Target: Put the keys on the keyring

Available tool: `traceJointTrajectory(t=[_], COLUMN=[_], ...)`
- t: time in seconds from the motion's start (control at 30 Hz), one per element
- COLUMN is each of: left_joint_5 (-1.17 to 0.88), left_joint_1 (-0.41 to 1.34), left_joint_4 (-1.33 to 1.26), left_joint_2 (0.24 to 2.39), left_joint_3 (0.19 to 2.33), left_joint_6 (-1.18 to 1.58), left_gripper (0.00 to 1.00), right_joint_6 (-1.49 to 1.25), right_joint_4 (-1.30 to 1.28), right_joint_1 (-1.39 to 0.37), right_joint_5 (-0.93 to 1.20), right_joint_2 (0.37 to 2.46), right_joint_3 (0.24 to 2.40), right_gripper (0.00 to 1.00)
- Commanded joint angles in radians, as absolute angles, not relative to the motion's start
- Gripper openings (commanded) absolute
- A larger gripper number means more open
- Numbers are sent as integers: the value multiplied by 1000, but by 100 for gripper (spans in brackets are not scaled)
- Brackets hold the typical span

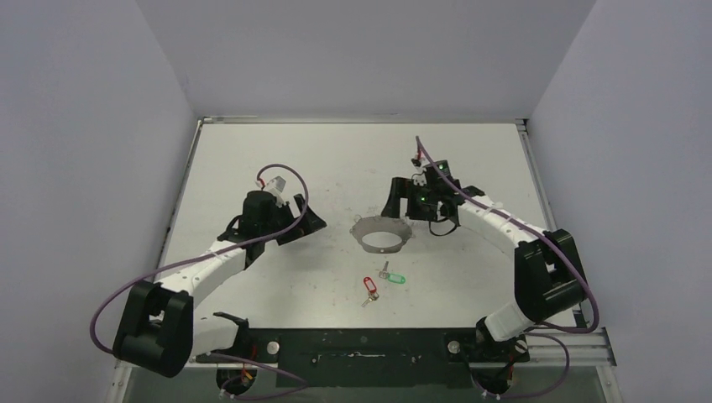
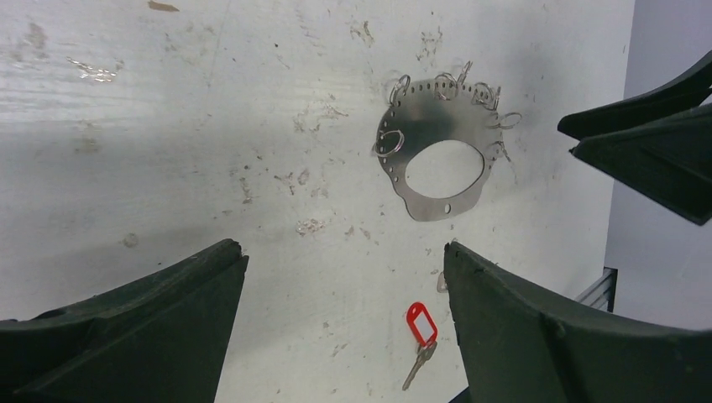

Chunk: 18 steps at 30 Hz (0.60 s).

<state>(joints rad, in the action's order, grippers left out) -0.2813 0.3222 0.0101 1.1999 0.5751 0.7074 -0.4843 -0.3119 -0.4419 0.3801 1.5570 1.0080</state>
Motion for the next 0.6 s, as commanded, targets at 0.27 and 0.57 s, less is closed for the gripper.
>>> traceJointTrajectory(t=[0.27, 0.57], left_joint_5=[-400, -399], left_joint_1=[443, 501], left_joint_4=[-185, -272], left_joint_2=[1541, 1715], left_joint_3=[728, 779], left_joint_6=[756, 791], left_gripper=[70, 59], right_joint_6=[-484, -505], right_joint_4=[-267, -220], right_joint_1=[-242, -281], right_joint_5=[483, 528], right_joint_2=[1633, 1653], right_joint_3=[846, 782], right_gripper=[92, 76])
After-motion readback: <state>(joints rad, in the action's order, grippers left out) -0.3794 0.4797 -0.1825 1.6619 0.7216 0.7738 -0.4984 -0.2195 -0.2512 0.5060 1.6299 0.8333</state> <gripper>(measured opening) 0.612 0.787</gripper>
